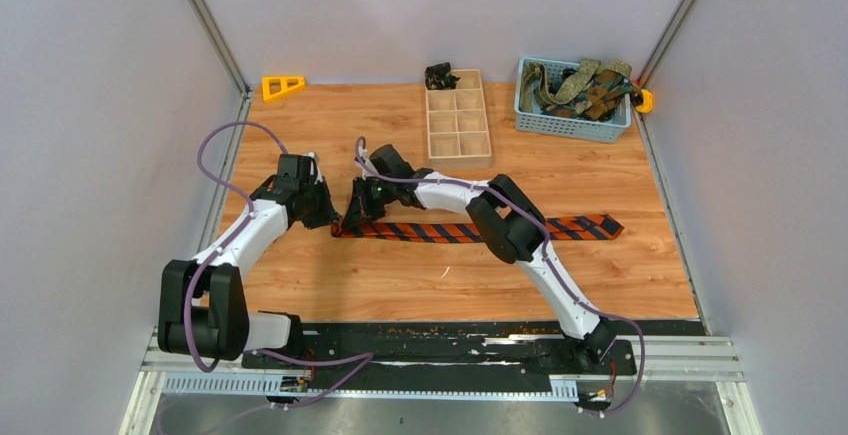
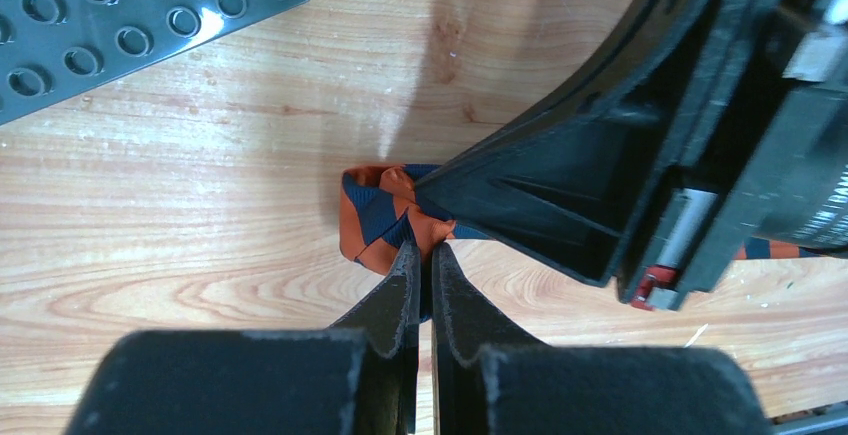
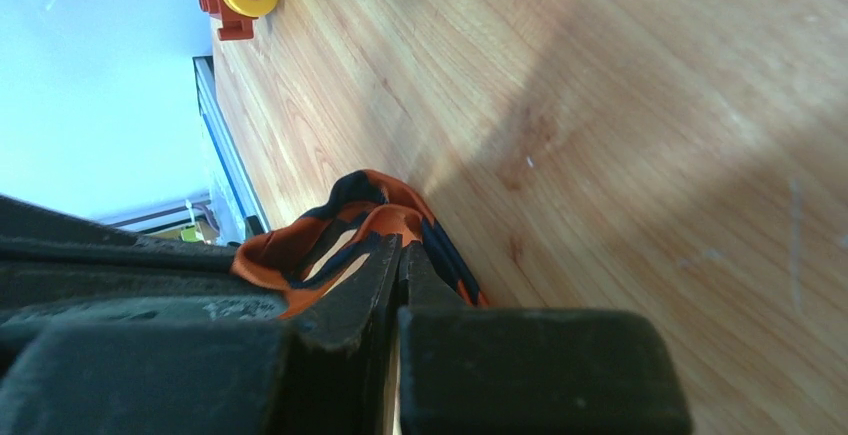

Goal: Roll the ties
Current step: Roll the tie at the center of the board.

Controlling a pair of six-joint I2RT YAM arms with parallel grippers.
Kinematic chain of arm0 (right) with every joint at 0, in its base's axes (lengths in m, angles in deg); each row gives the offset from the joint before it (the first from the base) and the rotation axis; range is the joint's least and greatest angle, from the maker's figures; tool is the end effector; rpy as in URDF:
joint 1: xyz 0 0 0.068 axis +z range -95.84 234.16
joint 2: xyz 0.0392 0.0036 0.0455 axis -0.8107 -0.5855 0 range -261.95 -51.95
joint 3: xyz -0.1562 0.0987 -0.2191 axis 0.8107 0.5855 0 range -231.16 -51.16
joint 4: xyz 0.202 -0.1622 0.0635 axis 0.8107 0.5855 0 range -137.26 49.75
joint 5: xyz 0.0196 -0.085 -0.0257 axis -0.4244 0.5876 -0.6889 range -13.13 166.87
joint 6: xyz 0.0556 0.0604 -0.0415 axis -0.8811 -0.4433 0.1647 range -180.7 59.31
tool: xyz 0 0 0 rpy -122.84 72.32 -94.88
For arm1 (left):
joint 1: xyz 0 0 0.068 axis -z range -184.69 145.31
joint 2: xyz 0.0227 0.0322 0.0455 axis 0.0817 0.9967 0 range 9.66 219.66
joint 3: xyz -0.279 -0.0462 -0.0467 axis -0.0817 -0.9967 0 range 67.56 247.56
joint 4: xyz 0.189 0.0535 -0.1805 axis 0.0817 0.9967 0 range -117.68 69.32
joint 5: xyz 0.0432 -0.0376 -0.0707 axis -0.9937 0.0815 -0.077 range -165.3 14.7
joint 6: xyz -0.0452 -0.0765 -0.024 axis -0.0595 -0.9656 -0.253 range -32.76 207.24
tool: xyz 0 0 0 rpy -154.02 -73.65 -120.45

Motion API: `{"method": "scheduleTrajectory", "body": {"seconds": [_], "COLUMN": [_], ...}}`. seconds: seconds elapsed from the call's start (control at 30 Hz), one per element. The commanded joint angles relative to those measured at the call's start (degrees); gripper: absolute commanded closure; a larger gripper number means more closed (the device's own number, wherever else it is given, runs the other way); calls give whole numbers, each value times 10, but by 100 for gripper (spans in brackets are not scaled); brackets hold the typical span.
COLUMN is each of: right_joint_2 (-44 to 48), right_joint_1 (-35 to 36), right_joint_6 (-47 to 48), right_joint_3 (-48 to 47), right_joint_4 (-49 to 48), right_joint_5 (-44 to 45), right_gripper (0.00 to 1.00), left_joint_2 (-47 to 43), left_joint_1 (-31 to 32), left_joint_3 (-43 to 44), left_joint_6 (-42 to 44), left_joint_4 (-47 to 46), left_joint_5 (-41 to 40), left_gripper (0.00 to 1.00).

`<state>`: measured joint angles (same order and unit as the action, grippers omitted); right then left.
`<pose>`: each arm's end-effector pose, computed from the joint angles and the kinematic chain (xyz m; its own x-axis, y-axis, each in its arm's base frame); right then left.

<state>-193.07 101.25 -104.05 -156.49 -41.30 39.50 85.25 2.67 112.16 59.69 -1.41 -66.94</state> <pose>0.3577 0.4584 0.0974 -0.9409 -0.2107 -0.2652 -0.3362 0.4870 0.8061 0.2769 -0.0480 0.1743 -0.8342 -0.3537 -0.4230 -0.2044 0.9108 -0.3586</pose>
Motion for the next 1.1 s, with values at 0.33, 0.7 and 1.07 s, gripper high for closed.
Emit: {"method": "scheduleTrajectory", "body": {"seconds": [0.33, 0.7, 1.07], "right_joint_2": [80, -8, -42], "right_joint_1": [8, 27, 26], "right_joint_6": [34, 19, 0], "right_joint_3": [57, -42, -98], "right_joint_4": [-1, 6, -7], "right_joint_5": [7, 1, -18], "right_gripper": [100, 100, 100], "left_joint_2": [-14, -22, -24], "left_joint_1": [6, 6, 6], "left_joint_3": [22, 22, 24], "left_joint_6": [6, 11, 15], "left_joint_4": [-9, 0, 5], "left_joint_5": [-16, -16, -15], "left_gripper": [100, 100, 100]}}
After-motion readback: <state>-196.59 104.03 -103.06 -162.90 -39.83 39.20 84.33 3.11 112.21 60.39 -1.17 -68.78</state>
